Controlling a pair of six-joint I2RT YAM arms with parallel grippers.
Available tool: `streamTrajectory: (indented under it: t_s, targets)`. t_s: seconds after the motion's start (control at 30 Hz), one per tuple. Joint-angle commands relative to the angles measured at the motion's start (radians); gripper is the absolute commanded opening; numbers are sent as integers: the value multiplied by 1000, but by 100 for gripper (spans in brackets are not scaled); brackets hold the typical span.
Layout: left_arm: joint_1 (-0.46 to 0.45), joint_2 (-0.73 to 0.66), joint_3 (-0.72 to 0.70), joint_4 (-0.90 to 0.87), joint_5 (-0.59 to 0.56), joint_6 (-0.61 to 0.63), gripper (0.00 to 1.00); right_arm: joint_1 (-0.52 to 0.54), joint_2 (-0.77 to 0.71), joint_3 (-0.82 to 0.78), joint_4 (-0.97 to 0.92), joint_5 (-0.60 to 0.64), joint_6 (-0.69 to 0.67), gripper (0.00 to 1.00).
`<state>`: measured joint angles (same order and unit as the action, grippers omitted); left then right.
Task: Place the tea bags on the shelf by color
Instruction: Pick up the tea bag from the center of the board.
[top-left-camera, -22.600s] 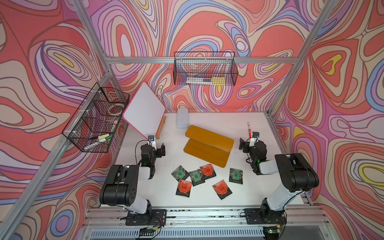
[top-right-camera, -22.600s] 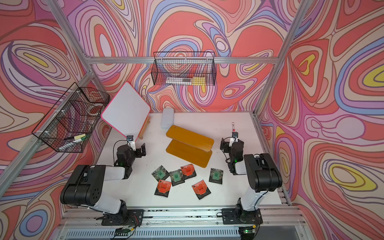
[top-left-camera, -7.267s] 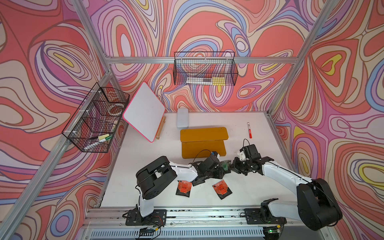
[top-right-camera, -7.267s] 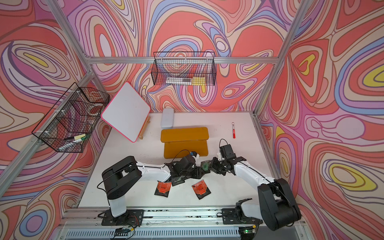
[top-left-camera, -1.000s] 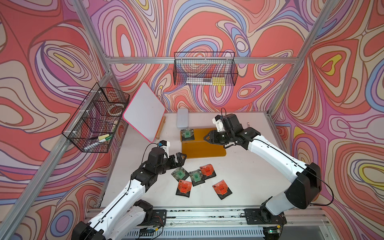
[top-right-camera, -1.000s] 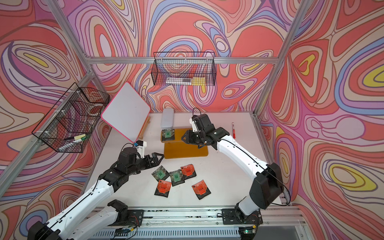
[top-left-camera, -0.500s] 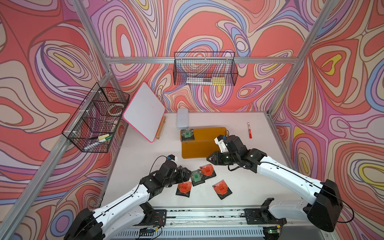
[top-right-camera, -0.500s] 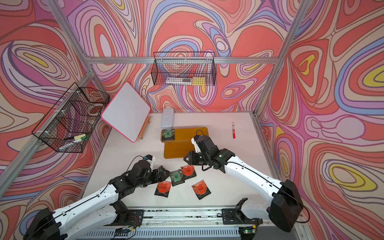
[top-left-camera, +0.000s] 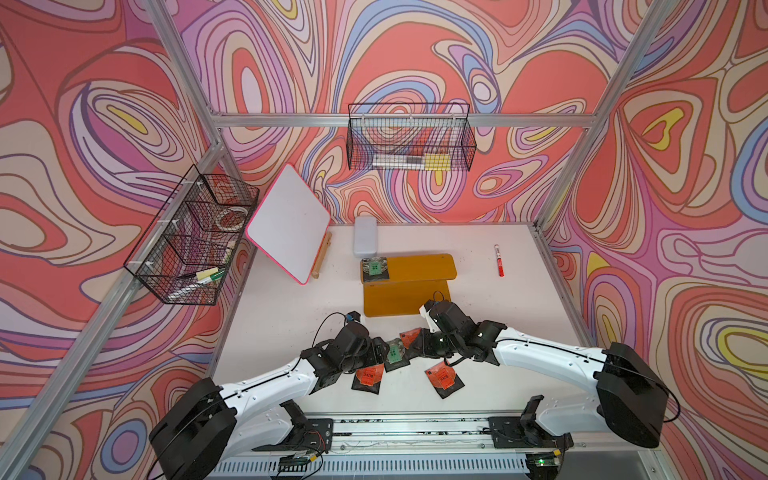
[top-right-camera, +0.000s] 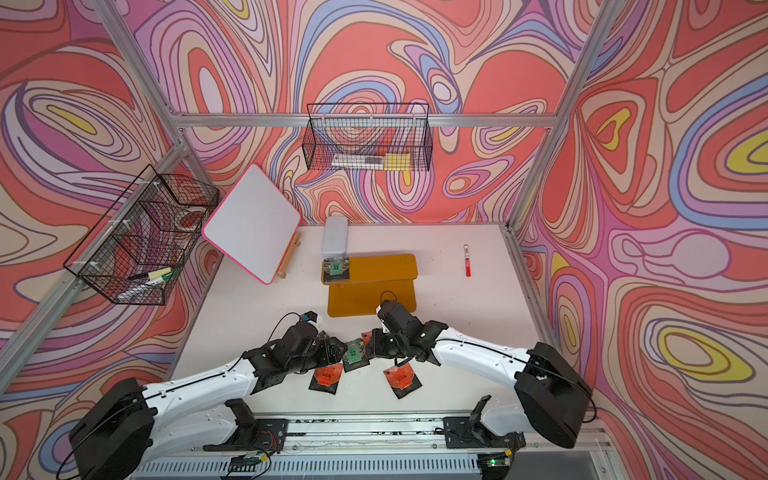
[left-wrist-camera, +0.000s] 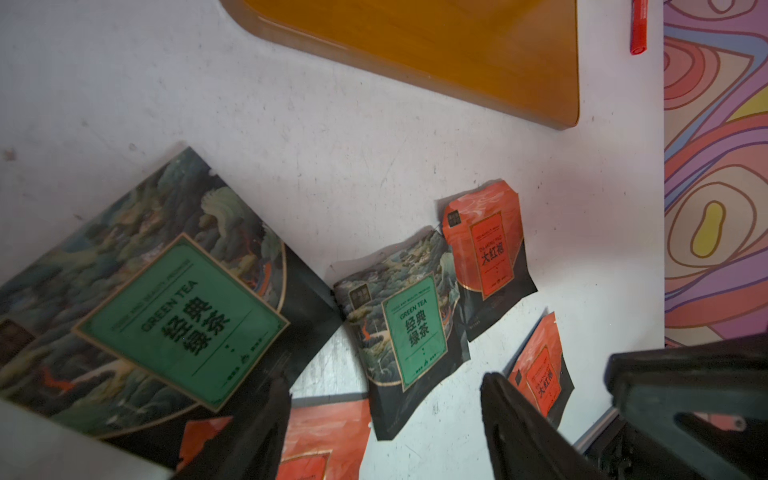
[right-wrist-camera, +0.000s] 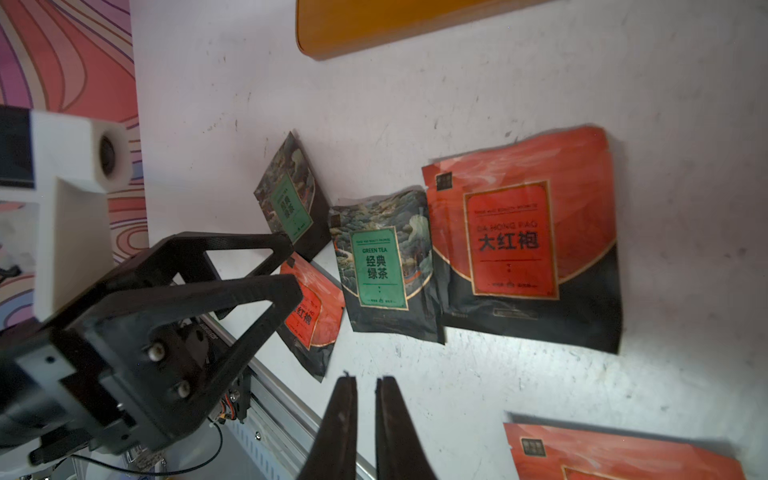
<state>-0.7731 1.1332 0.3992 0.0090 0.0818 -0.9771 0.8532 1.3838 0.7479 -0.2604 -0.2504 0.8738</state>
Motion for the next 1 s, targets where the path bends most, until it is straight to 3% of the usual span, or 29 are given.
streamTrajectory:
  t_s: [0.0,0.97]
  targets:
    - [-9,25,4,48,-17,-9,74,10,35,-14,82,10,35,10]
    - [-25,161,18,133,13,-20,70,13,239,-27,131,45,86,3]
